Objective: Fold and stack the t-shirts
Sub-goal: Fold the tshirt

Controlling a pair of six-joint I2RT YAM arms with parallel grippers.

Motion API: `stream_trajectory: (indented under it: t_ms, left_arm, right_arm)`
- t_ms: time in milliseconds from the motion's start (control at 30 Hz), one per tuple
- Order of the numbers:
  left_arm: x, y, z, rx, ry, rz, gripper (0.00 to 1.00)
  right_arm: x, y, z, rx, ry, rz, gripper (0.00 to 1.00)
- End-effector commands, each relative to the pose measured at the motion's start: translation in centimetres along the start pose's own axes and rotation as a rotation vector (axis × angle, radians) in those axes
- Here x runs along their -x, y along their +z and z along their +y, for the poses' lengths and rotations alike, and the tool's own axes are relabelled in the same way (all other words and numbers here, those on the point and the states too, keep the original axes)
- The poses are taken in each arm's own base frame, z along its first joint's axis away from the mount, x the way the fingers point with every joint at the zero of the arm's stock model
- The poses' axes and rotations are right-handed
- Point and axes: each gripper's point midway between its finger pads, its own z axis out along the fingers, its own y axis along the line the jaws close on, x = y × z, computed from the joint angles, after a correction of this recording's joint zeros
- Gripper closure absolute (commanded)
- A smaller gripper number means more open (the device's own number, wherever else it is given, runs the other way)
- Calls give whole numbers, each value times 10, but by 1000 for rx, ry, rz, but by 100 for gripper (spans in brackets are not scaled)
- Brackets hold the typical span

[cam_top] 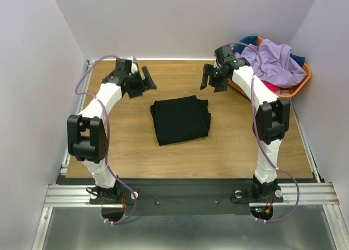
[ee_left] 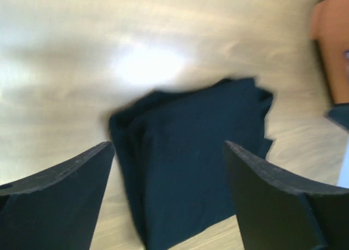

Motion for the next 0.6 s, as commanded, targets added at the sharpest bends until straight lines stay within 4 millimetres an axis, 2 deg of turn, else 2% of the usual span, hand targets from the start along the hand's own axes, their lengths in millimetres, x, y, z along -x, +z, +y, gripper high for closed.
stream_trajectory:
  t_ms: [0,100,133,233,333,467,567]
  left_arm:
    - [-32,-16,8,-10,-29,13,9]
    - [-56,-21,14,-34,-28,28,9]
    - [-62,-21,15,-40,-27,33,9]
    - [-83,-23,19,-69,-25,39,9]
    - [-90,-21,13,-124,-21,36,5]
    - [-111,-15,17,-153,-47,87,4]
    - [-117,-14,16,-173,-53,95,3]
  right_arm:
    - [-25,-13,1,34,-64,44,24]
    - [-42,-15,-2,50,-80,84,30]
    - [-56,-10,-7,54,-79,123,31]
    - [-76,-2,-15,52,-89,174,35]
    - [-89,5,-20,53,-92,203,37]
    - [-100,16,-24,57,-93,239,39]
    - [-106,25,-27,59,-96,265,40]
